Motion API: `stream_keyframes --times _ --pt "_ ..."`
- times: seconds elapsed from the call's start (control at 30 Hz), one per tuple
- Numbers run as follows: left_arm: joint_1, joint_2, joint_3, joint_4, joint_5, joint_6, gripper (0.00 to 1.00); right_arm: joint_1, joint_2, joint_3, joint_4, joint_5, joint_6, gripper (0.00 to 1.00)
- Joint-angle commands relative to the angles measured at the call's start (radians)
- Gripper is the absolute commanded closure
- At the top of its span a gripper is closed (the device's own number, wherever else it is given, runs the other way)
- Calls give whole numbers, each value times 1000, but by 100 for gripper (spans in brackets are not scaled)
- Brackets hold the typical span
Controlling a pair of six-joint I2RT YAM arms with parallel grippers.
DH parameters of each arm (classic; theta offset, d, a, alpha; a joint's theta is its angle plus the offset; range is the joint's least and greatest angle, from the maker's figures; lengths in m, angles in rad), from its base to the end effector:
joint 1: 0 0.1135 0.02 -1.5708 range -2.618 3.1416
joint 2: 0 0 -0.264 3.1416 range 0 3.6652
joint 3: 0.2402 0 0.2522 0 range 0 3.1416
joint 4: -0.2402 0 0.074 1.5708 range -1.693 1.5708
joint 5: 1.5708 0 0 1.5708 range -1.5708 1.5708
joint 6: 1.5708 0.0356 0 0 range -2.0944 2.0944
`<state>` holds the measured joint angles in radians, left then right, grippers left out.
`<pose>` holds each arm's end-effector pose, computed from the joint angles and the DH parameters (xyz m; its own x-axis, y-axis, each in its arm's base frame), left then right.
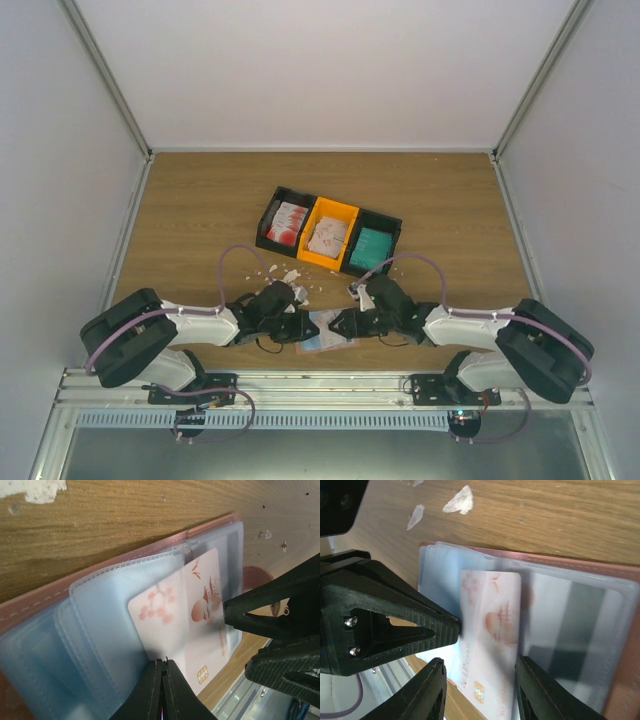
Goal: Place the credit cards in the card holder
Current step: Insert the credit card into the card holder.
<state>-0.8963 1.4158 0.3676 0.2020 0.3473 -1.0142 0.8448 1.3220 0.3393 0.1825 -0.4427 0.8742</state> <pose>0.1309 -0.1831 0.1115 -0.9902 -0.0400 -0.1338 0.0654 0.7137 -0.6974 0.1312 0.1707 0.1227 -0.9759 -0.0553 -0.2112 -0.1953 0.6533 0.7315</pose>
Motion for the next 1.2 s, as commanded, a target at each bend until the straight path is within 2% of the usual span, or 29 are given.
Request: stream_keyframes --times 0.0,0.13,0.27,0.33,0.43,0.5,0.63,0.8,0.9,1.07,1.17 --pt "-4 71 -55 -192 -150 -7 94 -7 -35 -41 -232 129 51 60" --pt "-4 101 -59 -189 -158 -9 95 -7 -47 -29 -264 129 45 60" --pt "-4 120 -61 -174 -152 -10 96 -3 24 -37 -190 30 17 62" --pt "-4 120 -61 -173 -152 -12 97 0 49 -39 -142 -1 15 66" --pt "-4 109 -65 -176 -153 -14 97 -1 46 -40 -119 7 23 80" --pt "-4 99 -69 -177 -152 -16 97 -1 36 -44 -113 25 36 85" --pt "-4 82 -73 -183 -151 -15 97 -6 20 -62 -118 63 65 85" --pt "-4 68 -76 -190 -152 -15 97 -10 -17 -80 -124 81 85 79" --pt "-4 63 -79 -191 -151 -14 97 -14 -23 -82 -128 84 86 81" --pt "-4 49 -81 -190 -147 -14 97 -18 -10 -93 -89 73 90 99" --pt "-4 14 -85 -179 -135 -11 96 -20 1 -109 -34 50 109 100"
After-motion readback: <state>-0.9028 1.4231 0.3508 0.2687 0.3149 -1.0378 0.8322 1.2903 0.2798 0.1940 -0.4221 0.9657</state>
